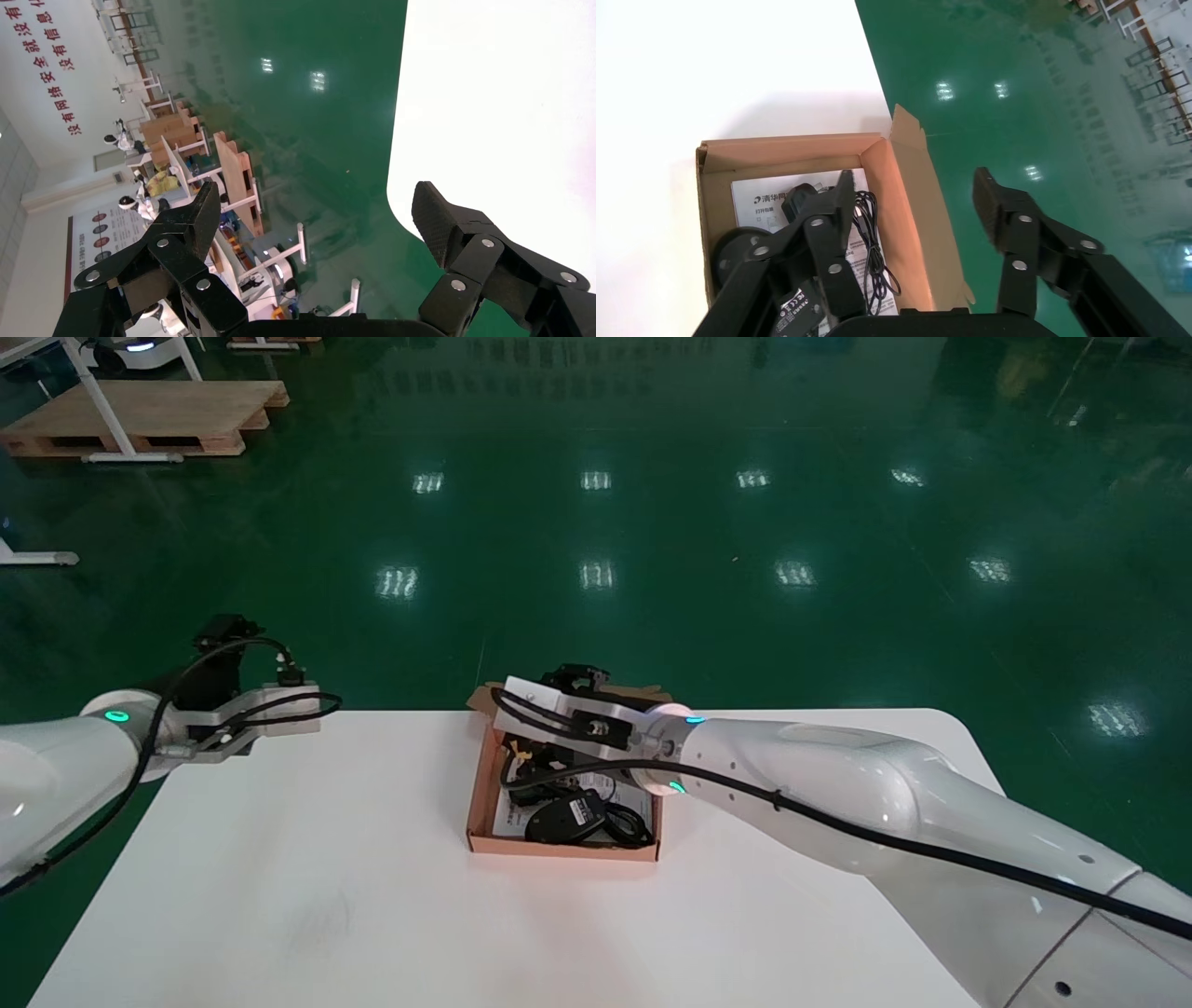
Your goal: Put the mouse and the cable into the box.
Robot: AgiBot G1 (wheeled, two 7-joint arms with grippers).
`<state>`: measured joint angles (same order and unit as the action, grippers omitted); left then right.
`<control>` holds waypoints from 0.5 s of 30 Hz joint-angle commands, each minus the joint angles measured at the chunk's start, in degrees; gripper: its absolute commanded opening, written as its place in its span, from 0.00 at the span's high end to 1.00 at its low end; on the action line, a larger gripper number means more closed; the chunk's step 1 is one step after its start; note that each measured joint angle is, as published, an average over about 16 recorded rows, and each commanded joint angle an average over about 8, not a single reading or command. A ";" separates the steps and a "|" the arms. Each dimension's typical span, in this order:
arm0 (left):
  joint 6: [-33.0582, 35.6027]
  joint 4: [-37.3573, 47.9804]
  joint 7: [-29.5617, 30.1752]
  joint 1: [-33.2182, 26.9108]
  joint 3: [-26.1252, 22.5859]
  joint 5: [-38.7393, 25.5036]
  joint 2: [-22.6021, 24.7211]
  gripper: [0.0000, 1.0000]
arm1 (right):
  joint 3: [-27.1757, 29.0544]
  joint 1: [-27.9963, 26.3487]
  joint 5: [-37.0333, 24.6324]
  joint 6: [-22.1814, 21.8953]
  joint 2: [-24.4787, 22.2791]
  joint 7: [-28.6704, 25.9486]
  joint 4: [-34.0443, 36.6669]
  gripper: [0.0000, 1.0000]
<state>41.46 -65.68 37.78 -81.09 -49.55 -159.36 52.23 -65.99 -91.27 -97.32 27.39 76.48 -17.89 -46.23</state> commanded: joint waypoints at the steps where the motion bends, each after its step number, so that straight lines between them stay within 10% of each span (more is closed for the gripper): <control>1: -0.17 0.04 0.06 -0.09 -0.13 -0.36 0.05 0.00 | 0.41 0.22 0.42 0.44 -0.31 0.07 -0.21 0.00; 15: 9.23 -1.65 -5.68 4.09 7.01 24.56 -3.59 0.00 | 12.30 7.30 13.63 14.32 -10.18 1.77 -6.73 0.00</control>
<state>50.69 -67.32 32.12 -77.00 -42.55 -134.83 48.65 -53.71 -83.98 -83.71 41.70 66.31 -16.13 -52.94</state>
